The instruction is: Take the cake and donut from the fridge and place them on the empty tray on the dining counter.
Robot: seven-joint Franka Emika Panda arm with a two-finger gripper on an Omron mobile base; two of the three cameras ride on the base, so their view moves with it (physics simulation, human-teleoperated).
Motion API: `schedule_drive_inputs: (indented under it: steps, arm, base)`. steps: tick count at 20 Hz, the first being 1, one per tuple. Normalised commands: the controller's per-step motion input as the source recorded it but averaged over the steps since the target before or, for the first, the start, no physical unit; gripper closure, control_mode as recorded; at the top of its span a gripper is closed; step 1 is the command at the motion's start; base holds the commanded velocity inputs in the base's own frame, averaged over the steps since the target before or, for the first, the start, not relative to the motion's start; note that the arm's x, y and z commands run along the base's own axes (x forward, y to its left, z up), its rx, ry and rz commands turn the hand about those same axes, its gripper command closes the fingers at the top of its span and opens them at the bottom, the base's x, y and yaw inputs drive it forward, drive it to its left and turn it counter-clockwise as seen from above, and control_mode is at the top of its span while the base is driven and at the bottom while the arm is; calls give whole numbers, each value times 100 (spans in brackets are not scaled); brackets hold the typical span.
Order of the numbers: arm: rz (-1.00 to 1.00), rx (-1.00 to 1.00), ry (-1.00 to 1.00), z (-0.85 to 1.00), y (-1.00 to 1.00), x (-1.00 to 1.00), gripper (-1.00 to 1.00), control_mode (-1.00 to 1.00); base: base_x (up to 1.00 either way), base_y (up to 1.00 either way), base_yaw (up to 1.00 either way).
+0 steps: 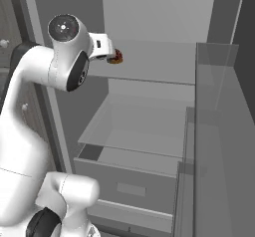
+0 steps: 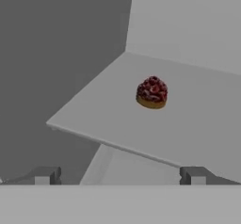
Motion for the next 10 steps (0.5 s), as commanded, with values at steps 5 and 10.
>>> schedule_drive_inputs:
  steps: [5, 10]
  arm:
    - [8, 0, 0, -1, 0, 40, -100, -100]
    - [6, 0, 2, -4, 0, 46, -100, -100]
  base:
    - [0, 0, 0]
    - [0, 0, 0]
